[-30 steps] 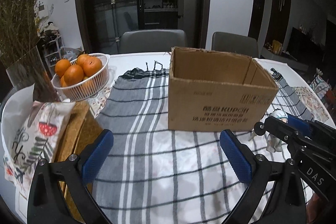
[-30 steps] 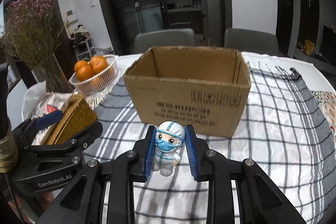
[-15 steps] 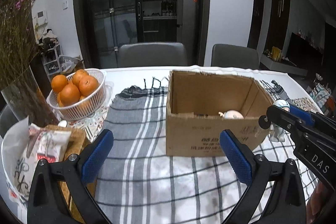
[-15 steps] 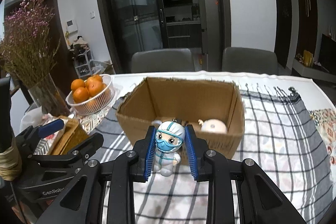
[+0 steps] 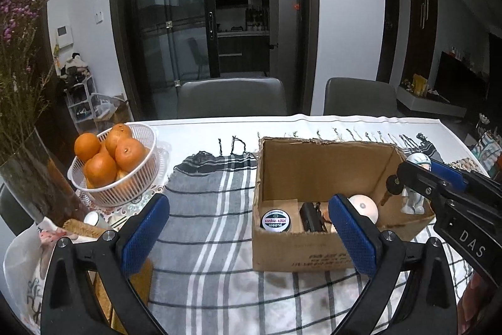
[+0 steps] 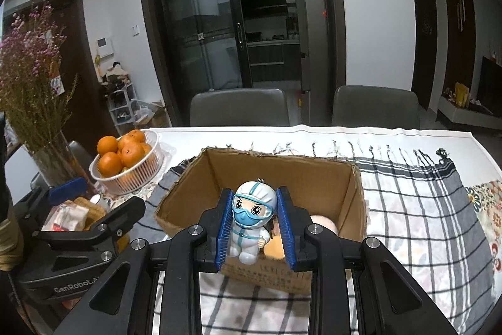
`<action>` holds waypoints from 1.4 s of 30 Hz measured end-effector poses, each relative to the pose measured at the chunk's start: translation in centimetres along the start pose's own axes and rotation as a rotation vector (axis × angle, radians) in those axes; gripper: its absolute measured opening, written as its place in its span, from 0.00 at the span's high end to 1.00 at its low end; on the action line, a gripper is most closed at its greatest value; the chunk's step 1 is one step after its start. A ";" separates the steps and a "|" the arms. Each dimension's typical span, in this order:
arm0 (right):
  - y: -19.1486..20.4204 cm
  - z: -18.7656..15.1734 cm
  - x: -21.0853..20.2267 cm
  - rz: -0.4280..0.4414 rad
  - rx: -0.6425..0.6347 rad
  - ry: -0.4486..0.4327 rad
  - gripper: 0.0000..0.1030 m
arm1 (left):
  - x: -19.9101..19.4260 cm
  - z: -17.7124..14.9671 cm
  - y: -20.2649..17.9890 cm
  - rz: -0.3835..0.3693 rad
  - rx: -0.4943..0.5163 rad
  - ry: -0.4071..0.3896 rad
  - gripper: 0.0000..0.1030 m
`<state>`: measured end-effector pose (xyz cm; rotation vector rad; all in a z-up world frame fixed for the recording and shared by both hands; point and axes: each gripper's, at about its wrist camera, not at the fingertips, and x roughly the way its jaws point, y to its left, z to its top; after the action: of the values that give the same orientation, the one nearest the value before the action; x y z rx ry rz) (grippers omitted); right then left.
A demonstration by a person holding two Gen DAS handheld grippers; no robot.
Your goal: Organize rigid objects
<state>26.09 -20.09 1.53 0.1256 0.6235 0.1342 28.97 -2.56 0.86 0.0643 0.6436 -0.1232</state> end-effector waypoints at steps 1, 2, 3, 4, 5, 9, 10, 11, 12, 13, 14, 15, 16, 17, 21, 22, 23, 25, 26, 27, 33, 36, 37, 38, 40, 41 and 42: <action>-0.2 0.2 0.4 0.003 0.006 0.005 0.72 | 0.2 0.1 0.1 0.001 0.001 0.001 0.00; -0.4 0.4 0.7 0.004 0.010 0.009 0.72 | 0.6 0.2 0.0 0.005 0.002 0.004 0.00; -0.5 0.5 1.1 0.006 0.013 0.013 0.72 | 0.9 0.3 0.0 0.008 0.003 0.006 0.00; -0.7 0.7 1.5 0.007 0.014 0.018 0.72 | 1.1 0.3 -0.1 0.010 0.003 0.008 0.00; -0.8 0.8 1.8 0.008 0.014 0.023 0.72 | 1.5 0.4 -0.1 0.014 0.003 0.013 0.00; -1.1 1.0 3.4 0.015 0.018 0.047 0.72 | 2.4 0.5 0.2 0.032 -0.002 0.027 0.00; -1.2 1.0 3.8 0.020 0.020 0.055 0.72 | 2.6 0.5 0.3 0.034 -0.003 0.030 0.00; -1.2 1.1 4.1 0.026 0.021 0.061 0.72 | 2.9 0.4 0.4 0.039 -0.008 0.037 0.00; -1.1 1.2 4.4 0.030 0.021 0.067 0.72 | 3.1 0.4 0.6 0.043 -0.012 0.041 0.00; -1.1 1.2 4.7 0.033 0.020 0.073 0.72 | 3.2 0.4 0.8 0.046 -0.013 0.043 0.00; -1.0 1.2 5.1 0.036 0.018 0.081 0.72 | 3.4 0.4 0.9 0.052 -0.016 0.046 0.00; -0.9 1.2 5.4 0.039 0.016 0.089 0.72 | 3.5 0.4 1.1 0.057 -0.019 0.049 0.00; -0.8 1.2 5.7 0.041 0.017 0.096 0.71 | 3.6 0.3 1.2 0.061 -0.021 0.050 0.00; -0.9 1.2 5.9 0.040 0.018 0.098 0.70 | 3.6 0.3 1.2 0.064 -0.022 0.050 0.00; -0.4 1.1 6.0 0.011 -0.003 0.096 0.68 | 3.4 0.2 1.1 0.075 -0.021 0.047 0.00; -0.3 1.0 5.9 0.001 -0.009 0.100 0.68 | 3.3 0.2 1.1 0.074 -0.021 0.046 0.00; -0.2 1.0 5.8 -0.001 -0.012 0.101 0.68 | 3.1 0.2 1.1 0.073 -0.022 0.044 0.00; -0.1 0.8 5.3 -0.021 -0.021 0.095 0.68 | 2.5 0.0 1.0 0.069 -0.020 0.040 0.00; -0.1 0.8 5.1 -0.027 -0.024 0.093 0.68 | 2.3 0.0 1.0 0.068 -0.019 0.039 0.00; 0.0 0.7 4.7 -0.033 -0.025 0.088 0.68 | 2.0 -0.1 0.9 0.067 -0.019 0.034 0.00; -0.2 -0.1 1.8 -0.103 -0.016 0.068 0.63 | -1.2 -0.9 0.5 0.053 -0.024 -0.010 0.00; -0.3 -0.6 0.0 -0.118 0.003 0.057 0.57 | -2.9 -1.5 0.0 0.043 -0.012 -0.027 0.00; -0.3 -0.8 -0.6 -0.124 0.005 0.053 0.52 | -3.3 -1.8 -0.2 0.041 -0.011 -0.031 0.00; -0.3 -1.1 -1.2 -0.133 0.006 0.050 0.49 | -3.9 -2.0 -0.3 0.039 -0.009 -0.037 0.00; -0.3 -1.7 -2.5 -0.148 0.015 0.041 0.41 | -5.0 -2.5 -0.5 0.034 -0.004 -0.046 0.00; -0.3 -2.1 -3.4 -0.161 0.020 0.032 0.40 | -5.5 -2.8 -0.7 0.031 -0.001 -0.049 0.00; -0.4 -2.5 -4.1 -0.173 0.024 0.026 0.37 | -6.0 -3.0 -0.9 0.029 0.001 -0.051 0.00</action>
<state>21.36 -20.96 1.86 0.0929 0.6590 -0.0387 22.28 -2.56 2.04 0.0709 0.5914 -0.0971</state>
